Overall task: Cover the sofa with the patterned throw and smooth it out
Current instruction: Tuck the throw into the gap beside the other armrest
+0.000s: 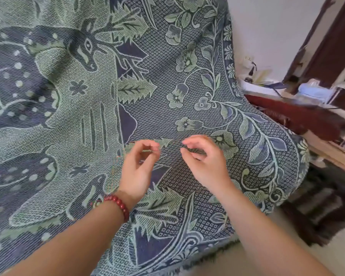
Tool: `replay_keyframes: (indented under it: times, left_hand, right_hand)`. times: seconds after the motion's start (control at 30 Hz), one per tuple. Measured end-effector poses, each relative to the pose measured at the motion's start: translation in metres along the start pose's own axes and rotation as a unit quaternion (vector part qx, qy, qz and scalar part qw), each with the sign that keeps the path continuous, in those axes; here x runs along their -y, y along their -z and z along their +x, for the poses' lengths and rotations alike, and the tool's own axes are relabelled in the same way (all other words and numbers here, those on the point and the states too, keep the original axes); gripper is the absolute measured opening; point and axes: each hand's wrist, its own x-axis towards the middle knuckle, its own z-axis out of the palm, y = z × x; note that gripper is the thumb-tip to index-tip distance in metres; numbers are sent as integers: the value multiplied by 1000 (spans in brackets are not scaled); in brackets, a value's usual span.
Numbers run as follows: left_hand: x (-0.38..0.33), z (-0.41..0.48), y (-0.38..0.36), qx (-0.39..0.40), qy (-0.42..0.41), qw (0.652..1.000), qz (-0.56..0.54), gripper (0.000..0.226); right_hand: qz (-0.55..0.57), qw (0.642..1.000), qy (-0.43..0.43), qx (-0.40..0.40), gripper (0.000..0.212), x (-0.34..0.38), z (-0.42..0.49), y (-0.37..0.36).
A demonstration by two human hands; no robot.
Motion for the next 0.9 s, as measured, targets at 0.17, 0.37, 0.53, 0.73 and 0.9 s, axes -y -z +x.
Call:
replay_keyframes:
  times: [0.17,0.37,0.53,0.73,0.9]
  left_hand:
    - [13,14,-49,-9,6,1000,-16,12]
    - [34,42,-119,-50,-9,999,4,14]
    - [33,78,-182,-87,-16,996,13,14]
    - [31,115,-221,-71,-8,997,26,16]
    - [55,123,-231,-42,-6,998,37,22]
  right_hand:
    - [21,1000,0,-3,19,-33,18,39]
    - [46,998,20,27,19,-79,63,90]
    - [80,995,32,50,16,-107,114,124]
    - [84,995,39,38,20,-120,146,147]
    - [87,995,46,29,16,-139,149,147]
